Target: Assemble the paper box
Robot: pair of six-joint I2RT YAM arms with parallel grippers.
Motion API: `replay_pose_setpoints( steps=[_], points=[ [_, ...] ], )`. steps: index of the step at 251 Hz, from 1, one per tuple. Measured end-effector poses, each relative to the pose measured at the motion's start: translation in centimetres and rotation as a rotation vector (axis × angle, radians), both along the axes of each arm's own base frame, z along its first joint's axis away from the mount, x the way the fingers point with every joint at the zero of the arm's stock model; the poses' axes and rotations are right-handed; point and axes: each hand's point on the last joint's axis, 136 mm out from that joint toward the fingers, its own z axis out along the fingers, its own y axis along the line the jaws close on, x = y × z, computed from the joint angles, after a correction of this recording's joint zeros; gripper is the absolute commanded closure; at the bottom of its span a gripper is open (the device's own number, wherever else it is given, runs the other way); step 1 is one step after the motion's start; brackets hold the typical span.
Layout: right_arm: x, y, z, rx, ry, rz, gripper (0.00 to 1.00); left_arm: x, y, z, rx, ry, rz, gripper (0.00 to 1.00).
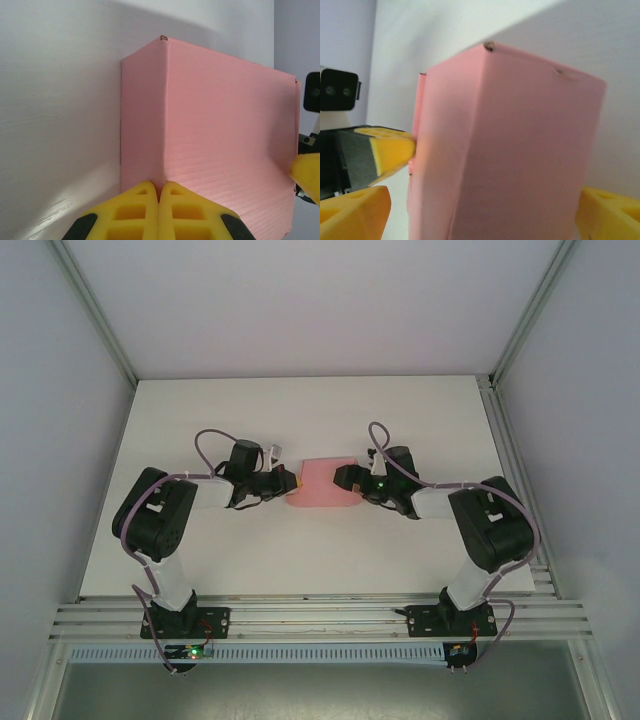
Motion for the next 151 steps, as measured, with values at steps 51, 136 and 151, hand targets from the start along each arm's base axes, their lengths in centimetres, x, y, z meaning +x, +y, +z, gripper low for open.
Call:
replay_pose_setpoints(
  steps=[51,136,151],
  points=[
    [0.6,0.7,1.2,0.087,-0.01,0.004,0.37,-0.1,-0.1,0.0,0.001,-0.009,-0.014,0.92],
    [0.5,0.4,3.4,0.133,-0.033,-0.01,0.54,-0.4,-0.2,3.8,0.014,-0.148,-0.079,0.02],
    [0.3,0.4,4.0,0.137,-0.036,-0.012,0.54,-0.3,-0.2,6.4,0.033,-0.254,-0.099,0.0]
  ],
)
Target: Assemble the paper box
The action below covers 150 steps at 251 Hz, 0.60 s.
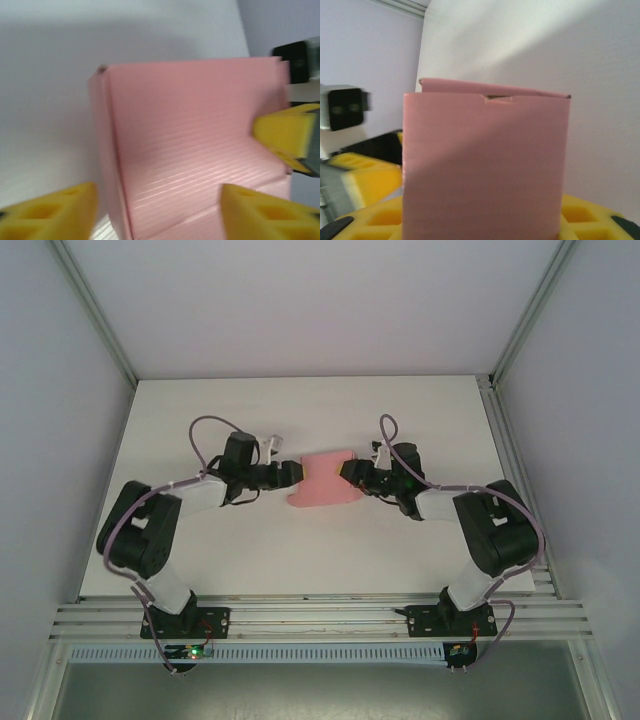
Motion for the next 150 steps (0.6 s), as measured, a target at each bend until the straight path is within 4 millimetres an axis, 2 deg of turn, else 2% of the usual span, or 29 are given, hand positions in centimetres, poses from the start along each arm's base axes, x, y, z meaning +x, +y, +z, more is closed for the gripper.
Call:
replay_pose_setpoints(
  steps=[23,40,60,82,124,150],
  points=[
    [-0.4,-0.2,0.9,0.008,0.01,-0.006,0.57,-0.3,-0.8,3.9,0.077,-0.216,-0.034,0.0],
    [-0.8,-0.6,1.4,0.013,0.04,-0.019,0.58,-1.9,-3.2,6.5,0.182,-0.427,-0.108,0.0],
    [-1.4,-1.2,2.0,0.025,0.098,-0.04,0.58,-5.1,-6.7,8.4,0.298,-0.669,-0.223,0.0],
    [-2.0,-2.0,2.6,0.034,0.191,-0.068,0.58,-7.4,-8.8,8.5,0.406,-0.838,-0.309,0.0],
    [-2.9,-3.3,4.9,0.042,0.352,-0.116,0.62,-6.1,-7.3,7.0,0.655,-0.959,-0.317,0.0],
    [-4.2,-4.1,5.0,0.041,0.438,-0.152,0.62,-6.7,-8.2,7.3,0.705,-1.029,-0.357,0.0]
  ],
)
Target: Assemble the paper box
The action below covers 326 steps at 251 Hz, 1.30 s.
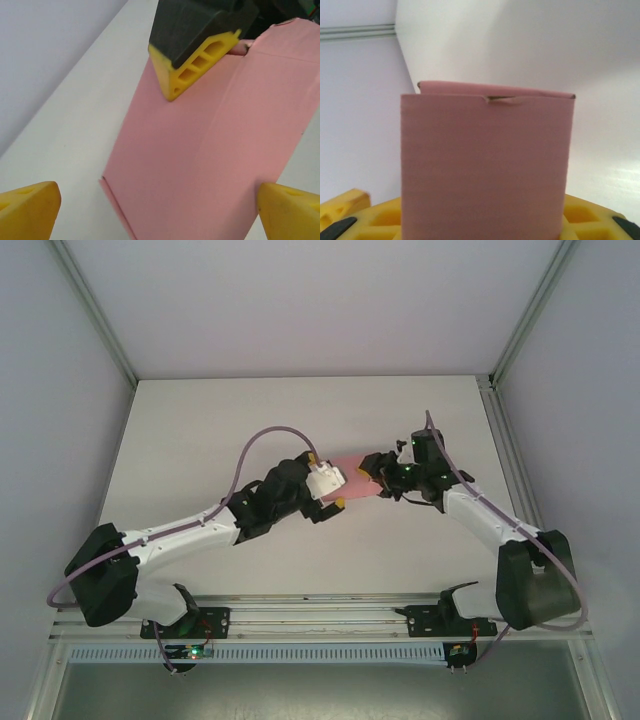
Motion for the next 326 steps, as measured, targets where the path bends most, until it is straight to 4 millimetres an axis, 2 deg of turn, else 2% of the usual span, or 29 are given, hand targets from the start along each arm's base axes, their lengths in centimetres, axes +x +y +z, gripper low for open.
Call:
replay_pose_setpoints(
  steps=[42,92,140,181,220,250,281,310,326],
  points=[
    [-1.7,-1.0,-0.5,-0.001,0.127,-0.05,0.65,-1.0,-1.1,0.4,0.035,-0.049,-0.062,0.0],
    [-2.3,-1.9,-0.4,-0.003,0.196,-0.09,0.67,-1.8,-1.8,0.8,0.046,-0.074,-0.1,0.0],
    [-1.7,-2.8,0.9,0.029,0.193,-0.109,0.67,-3.2,-0.8,0.5,0.089,-0.06,-0.129,0.0],
    [-1.8,-2.6,1.3,0.053,0.197,-0.095,0.68,-4.0,-0.4,1.2,0.084,-0.072,-0.16,0.0],
    [-2.0,-1.9,2.1,0.089,0.195,-0.08,0.66,-3.2,-1.3,-0.6,0.139,-0.055,-0.166,0.0],
    [-2.5,-1.8,3.5,0.111,0.166,-0.074,0.66,-2.4,-1.9,-2.1,0.182,-0.043,-0.161,0.01],
    [-3.0,-1.8,4.0,0.121,0.16,-0.075,0.66,-2.1,-2.0,-2.6,0.196,-0.047,-0.158,0.16],
    [-3.5,-1.8,3.2,0.128,0.194,-0.075,0.66,-1.9,-2.2,-2.0,0.197,-0.069,-0.167,0.37],
    [-3.6,-1.7,3.2,0.13,0.203,-0.074,0.65,-1.7,-2.4,-1.6,0.197,-0.078,-0.164,0.39]
  ],
)
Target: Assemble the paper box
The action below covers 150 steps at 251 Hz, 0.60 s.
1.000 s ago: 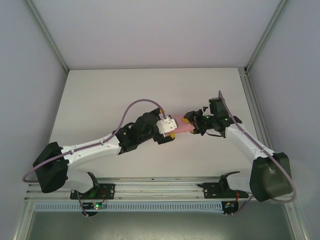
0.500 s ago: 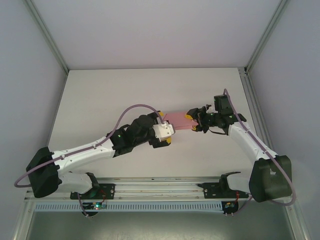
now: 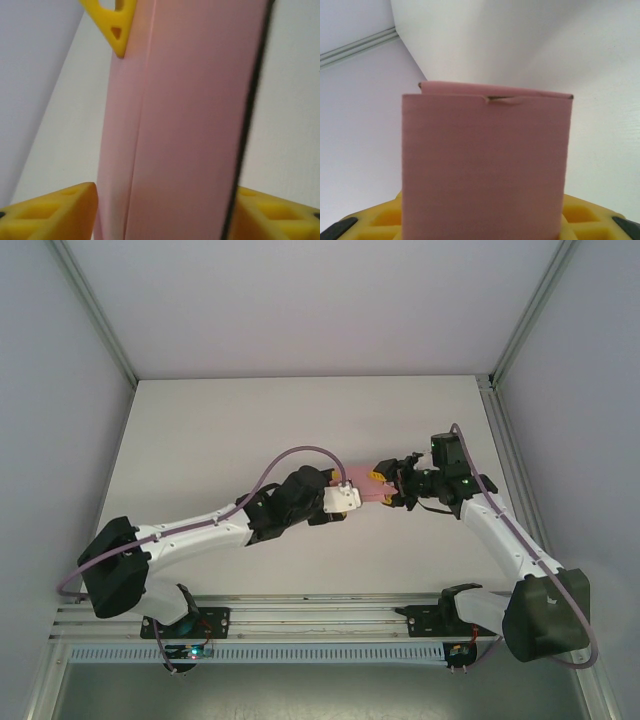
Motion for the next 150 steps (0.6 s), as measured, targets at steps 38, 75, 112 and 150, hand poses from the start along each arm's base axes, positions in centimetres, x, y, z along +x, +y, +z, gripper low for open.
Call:
replay_pose_setpoints(
  steps=[38,75,112,150],
  points=[
    [0.2,-0.1,0.0,-0.005,-0.003,-0.009,0.6,0.2,-0.3,-0.2,0.018,-0.007,-0.009,0.54],
    [0.2,-0.2,-0.3,-0.013,0.007,-0.017,0.54,0.1,-0.3,-0.5,0.034,-0.016,-0.017,0.61],
    [0.1,-0.2,-0.3,-0.021,-0.006,-0.006,0.3,0.2,-0.4,-0.5,0.04,-0.018,-0.02,0.63],
    [0.0,-0.6,-0.1,-0.081,-0.07,0.012,0.02,0.2,-0.5,-1.0,0.065,0.003,-0.019,0.65]
  ],
)
